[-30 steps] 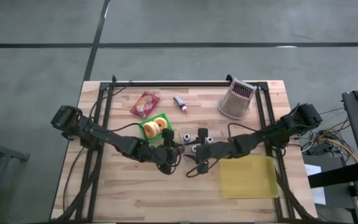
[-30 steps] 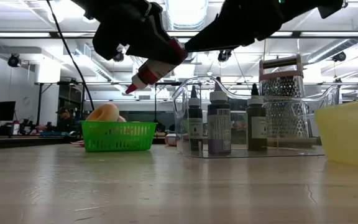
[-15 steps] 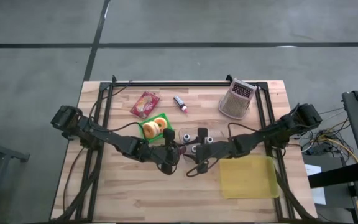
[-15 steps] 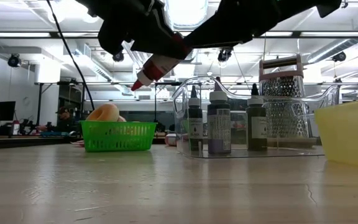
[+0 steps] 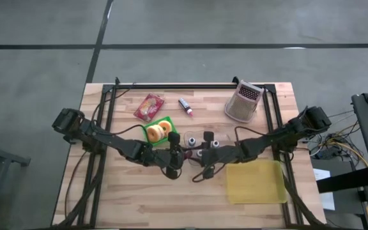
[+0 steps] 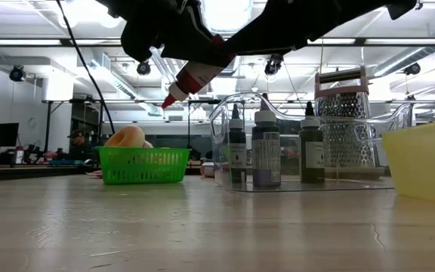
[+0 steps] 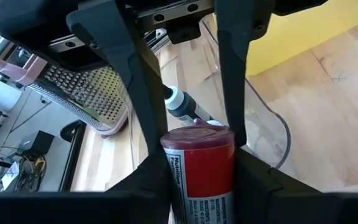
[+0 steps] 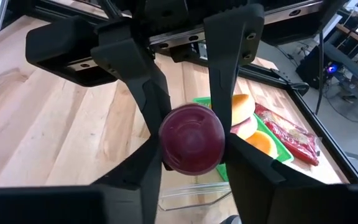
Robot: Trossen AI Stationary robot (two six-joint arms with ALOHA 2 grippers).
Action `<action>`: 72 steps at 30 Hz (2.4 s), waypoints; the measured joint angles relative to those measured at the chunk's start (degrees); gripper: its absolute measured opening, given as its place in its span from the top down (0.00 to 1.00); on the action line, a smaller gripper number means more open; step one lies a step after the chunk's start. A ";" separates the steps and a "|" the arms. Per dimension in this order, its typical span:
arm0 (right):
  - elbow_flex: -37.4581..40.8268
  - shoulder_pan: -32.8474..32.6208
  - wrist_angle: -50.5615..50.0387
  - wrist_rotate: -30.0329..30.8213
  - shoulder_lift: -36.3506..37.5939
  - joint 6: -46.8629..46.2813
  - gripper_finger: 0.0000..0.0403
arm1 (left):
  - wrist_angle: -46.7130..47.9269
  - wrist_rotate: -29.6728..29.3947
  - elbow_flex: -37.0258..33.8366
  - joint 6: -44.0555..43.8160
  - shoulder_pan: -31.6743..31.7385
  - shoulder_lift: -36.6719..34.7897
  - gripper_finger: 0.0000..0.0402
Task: Pick & Place Food Item
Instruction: Put the red food coloring bottle into the transparent bin
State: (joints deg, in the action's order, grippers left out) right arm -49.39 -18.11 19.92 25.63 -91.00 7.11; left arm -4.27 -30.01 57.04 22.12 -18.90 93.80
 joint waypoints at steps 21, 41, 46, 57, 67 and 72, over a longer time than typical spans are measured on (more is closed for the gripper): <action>0.11 -0.04 1.22 2.47 -0.12 1.23 0.70 | 0.67 0.87 -0.02 0.66 0.04 0.00 0.71; 0.22 0.21 2.26 5.69 0.02 0.97 0.99 | 13.60 2.31 -0.13 -4.50 -1.33 -4.92 0.50; 0.20 0.01 1.83 4.99 0.16 0.52 0.99 | 15.01 3.21 -0.59 -6.35 -1.49 -4.85 0.51; -0.23 0.00 -6.11 4.01 0.52 -2.68 0.98 | 34.17 13.30 -3.01 -24.83 -1.70 -5.16 0.51; -2.36 -0.09 -9.19 -1.57 0.52 -2.26 0.95 | 33.86 16.03 -9.71 -29.51 -1.39 -5.02 0.51; -4.21 -0.11 -13.99 -1.66 0.52 -3.38 0.84 | 32.31 12.36 -9.62 -17.80 -1.17 -4.98 0.51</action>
State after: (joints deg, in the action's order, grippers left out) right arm -53.59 -18.22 5.93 23.97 -90.48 3.73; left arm 28.04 -17.65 47.42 4.32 -20.07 88.82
